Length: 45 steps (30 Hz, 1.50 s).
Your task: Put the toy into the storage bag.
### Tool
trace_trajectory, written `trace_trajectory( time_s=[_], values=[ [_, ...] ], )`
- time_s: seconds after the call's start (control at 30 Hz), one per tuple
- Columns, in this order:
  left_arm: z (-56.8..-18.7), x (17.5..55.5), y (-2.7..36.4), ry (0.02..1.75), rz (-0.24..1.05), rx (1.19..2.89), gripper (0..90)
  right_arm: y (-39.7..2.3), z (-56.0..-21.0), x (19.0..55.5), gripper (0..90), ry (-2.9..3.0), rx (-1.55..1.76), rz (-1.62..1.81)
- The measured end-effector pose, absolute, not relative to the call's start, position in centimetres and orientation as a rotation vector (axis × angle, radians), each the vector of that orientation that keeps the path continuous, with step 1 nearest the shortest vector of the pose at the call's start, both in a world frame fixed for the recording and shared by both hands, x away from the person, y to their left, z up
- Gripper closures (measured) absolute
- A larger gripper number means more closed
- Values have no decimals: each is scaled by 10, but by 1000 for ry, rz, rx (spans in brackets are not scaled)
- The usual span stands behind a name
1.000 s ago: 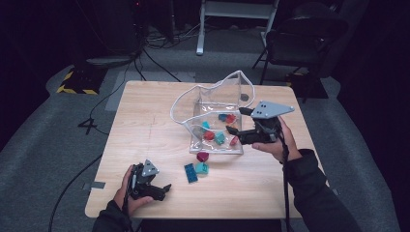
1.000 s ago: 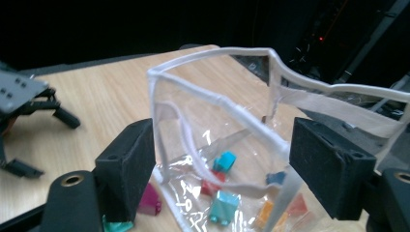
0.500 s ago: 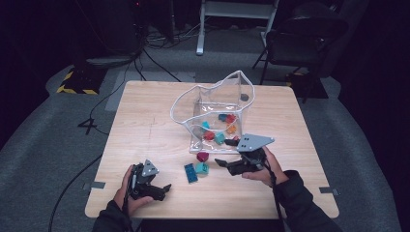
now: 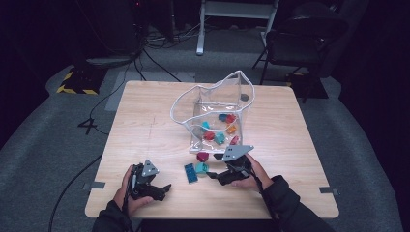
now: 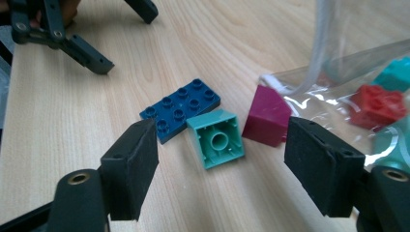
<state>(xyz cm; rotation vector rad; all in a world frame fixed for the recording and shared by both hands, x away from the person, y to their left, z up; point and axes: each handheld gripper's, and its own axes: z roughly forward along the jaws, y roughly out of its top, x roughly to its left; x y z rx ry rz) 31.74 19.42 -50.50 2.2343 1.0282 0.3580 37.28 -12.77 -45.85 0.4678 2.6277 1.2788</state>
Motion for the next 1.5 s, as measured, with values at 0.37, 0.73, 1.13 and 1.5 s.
trace_trajectory(
  time_s=[0.37,0.73,1.13,1.5],
  values=[
    [-505,317,194,1029,359,2234,4,-108,-491,377,285,2661,497,1208],
    [-505,317,194,1029,359,2234,4,-100,-503,384,291,2633,560,1199],
    [-505,317,194,1028,360,2233,4,-101,-504,382,592,2639,532,1234],
    [-505,317,194,1034,359,2229,5,-117,-501,375,594,2625,530,1234]
  ],
)
